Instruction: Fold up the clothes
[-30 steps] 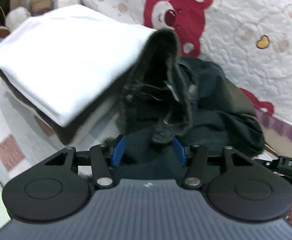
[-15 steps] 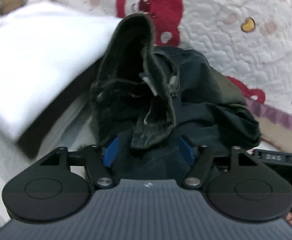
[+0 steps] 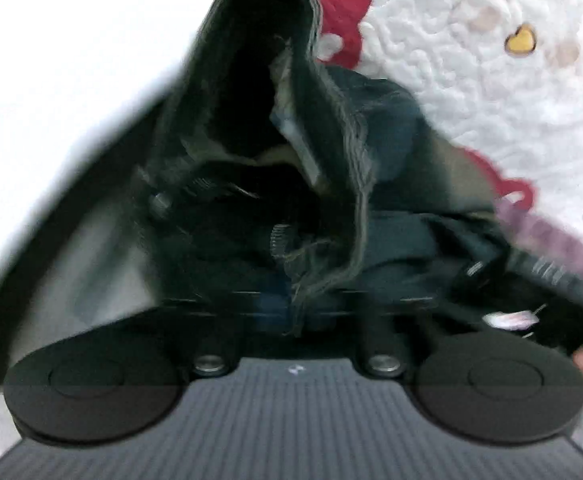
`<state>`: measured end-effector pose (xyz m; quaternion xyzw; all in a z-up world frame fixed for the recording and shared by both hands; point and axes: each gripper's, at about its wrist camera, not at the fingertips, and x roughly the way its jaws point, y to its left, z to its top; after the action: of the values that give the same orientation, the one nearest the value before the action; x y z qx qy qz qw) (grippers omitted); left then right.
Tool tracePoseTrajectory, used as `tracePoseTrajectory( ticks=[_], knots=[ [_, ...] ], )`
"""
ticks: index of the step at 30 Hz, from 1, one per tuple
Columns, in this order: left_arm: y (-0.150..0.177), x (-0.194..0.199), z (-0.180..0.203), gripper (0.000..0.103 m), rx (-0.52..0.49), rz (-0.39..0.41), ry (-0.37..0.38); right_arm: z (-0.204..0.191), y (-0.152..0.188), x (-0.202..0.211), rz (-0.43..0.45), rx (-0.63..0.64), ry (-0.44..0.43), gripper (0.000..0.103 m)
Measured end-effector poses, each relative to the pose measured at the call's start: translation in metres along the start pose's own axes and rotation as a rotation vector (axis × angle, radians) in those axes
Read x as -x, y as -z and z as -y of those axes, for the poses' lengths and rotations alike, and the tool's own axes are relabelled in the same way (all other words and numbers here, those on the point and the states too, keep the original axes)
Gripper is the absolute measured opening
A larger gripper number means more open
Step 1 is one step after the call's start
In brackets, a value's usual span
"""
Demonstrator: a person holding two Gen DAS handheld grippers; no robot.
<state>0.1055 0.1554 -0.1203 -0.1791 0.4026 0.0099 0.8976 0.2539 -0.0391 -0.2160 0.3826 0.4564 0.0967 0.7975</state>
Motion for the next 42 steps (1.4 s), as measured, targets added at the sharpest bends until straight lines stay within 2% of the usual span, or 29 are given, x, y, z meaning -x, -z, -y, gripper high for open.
tracePoseTrajectory(
  ticks=[1, 5, 6, 7, 8, 9, 10, 12, 15, 18, 19, 23, 29, 37, 42],
  knots=[
    [0.000, 0.000, -0.002, 0.006, 0.002, 0.010, -0.006, 0.001, -0.002, -0.003, 0.028, -0.021, 0.002, 0.083],
    [-0.002, -0.006, -0.016, 0.006, 0.101, -0.007, 0.069, -0.004, -0.011, -0.019, 0.092, -0.004, 0.027, 0.083],
    [-0.002, -0.007, -0.016, 0.006, 0.100, -0.008, 0.070, -0.008, -0.010, -0.021, 0.114, 0.026, 0.037, 0.079],
    [-0.001, -0.004, -0.012, 0.006, 0.075, 0.000, 0.065, -0.011, -0.008, -0.017, 0.132, 0.072, 0.041, 0.057],
    [0.000, 0.001, -0.008, 0.006, 0.046, 0.014, 0.063, -0.014, -0.005, -0.010, 0.146, 0.121, 0.042, 0.048],
    [0.001, 0.006, -0.004, 0.006, 0.017, 0.028, 0.062, -0.017, -0.002, -0.003, 0.160, 0.171, 0.043, 0.029],
    [0.002, 0.012, 0.001, 0.006, -0.006, 0.049, 0.074, -0.020, 0.000, 0.003, 0.175, 0.220, 0.044, 0.021],
    [0.001, 0.025, 0.010, 0.006, -0.042, 0.092, 0.114, -0.023, 0.003, 0.025, 0.212, 0.272, 0.042, 0.017],
    [0.001, 0.042, 0.021, 0.006, -0.085, 0.129, 0.177, -0.030, 0.006, 0.066, 0.279, 0.373, 0.059, 0.016],
    [0.006, 0.045, 0.029, 0.006, -0.061, 0.082, 0.355, -0.038, 0.006, 0.101, 0.308, 0.469, 0.076, 0.015],
    [0.009, 0.046, 0.034, 0.006, -0.061, 0.070, 0.385, -0.040, 0.005, 0.110, 0.307, 0.487, 0.081, 0.015],
    [0.020, 0.055, 0.064, 0.006, -0.146, 0.085, 0.371, -0.030, 0.009, 0.138, 0.305, 0.544, 0.119, 0.015],
    [0.030, 0.087, 0.086, 0.006, -0.235, 0.123, 0.365, 0.004, 0.016, 0.176, 0.336, 0.547, 0.172, 0.014],
    [0.042, 0.121, 0.138, 0.006, -0.385, 0.134, 0.454, 0.055, 0.029, 0.238, 0.343, 0.513, 0.165, 0.013],
    [0.036, 0.137, 0.173, 0.006, -0.422, 0.138, 0.503, 0.068, 0.027, 0.272, 0.396, 0.514, 0.201, 0.012]
  ],
)
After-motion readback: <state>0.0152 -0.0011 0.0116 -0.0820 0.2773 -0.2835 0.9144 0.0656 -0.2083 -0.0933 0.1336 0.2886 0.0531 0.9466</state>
